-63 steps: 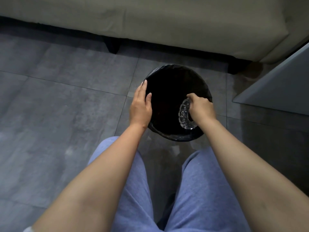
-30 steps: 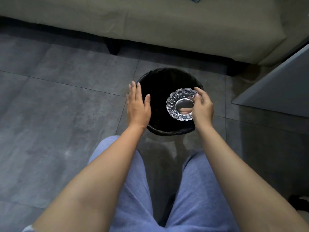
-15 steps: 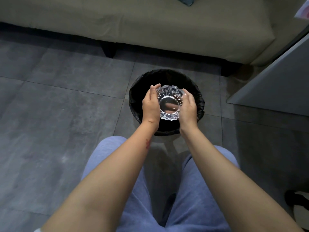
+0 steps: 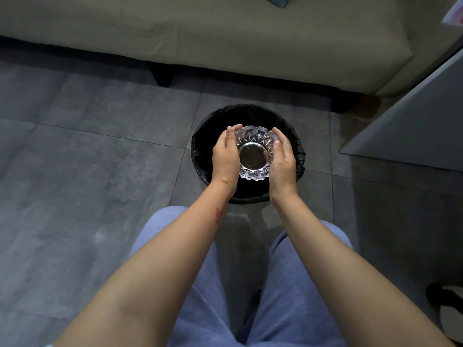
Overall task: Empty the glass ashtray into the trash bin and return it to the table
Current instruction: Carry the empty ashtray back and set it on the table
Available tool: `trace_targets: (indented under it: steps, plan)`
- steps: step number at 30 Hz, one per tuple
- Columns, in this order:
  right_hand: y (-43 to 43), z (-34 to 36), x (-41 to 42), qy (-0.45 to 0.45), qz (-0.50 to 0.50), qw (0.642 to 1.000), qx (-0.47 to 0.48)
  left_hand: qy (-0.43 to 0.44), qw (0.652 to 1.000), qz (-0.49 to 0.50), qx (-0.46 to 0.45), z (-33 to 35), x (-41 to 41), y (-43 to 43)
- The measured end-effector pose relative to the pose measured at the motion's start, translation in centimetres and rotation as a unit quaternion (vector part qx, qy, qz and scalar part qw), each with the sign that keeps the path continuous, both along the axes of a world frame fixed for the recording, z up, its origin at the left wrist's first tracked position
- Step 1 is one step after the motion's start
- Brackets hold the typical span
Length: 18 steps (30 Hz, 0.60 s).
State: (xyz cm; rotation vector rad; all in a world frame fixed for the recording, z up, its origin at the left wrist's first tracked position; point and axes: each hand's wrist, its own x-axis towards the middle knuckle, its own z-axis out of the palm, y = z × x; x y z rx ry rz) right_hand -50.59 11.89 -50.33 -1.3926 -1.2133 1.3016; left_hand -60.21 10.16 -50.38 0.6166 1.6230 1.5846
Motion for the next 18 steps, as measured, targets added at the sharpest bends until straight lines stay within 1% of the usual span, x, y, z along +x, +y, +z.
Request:
trace_targets:
  steps: [3,7,12,18]
  plan:
    - [0.0,3.2,0.2,0.017,-0.004,1.0,-0.021,0.012,1.0,-0.01,-0.009,3.4,0.1,-0.1]
    - [-0.3,10.1,0.8,0.042,-0.015,0.998,-0.044,0.016,1.0,-0.025,-0.011,10.4,0.9,-0.6]
    - [-1.1,21.1,2.3,0.04,-0.031,0.998,-0.046,0.007,0.998,-0.052,-0.017,20.5,2.3,-1.0]
    - [-2.6,33.8,4.7,0.016,-0.053,0.998,-0.039,-0.003,0.995,-0.093,-0.015,33.5,4.4,-2.0]
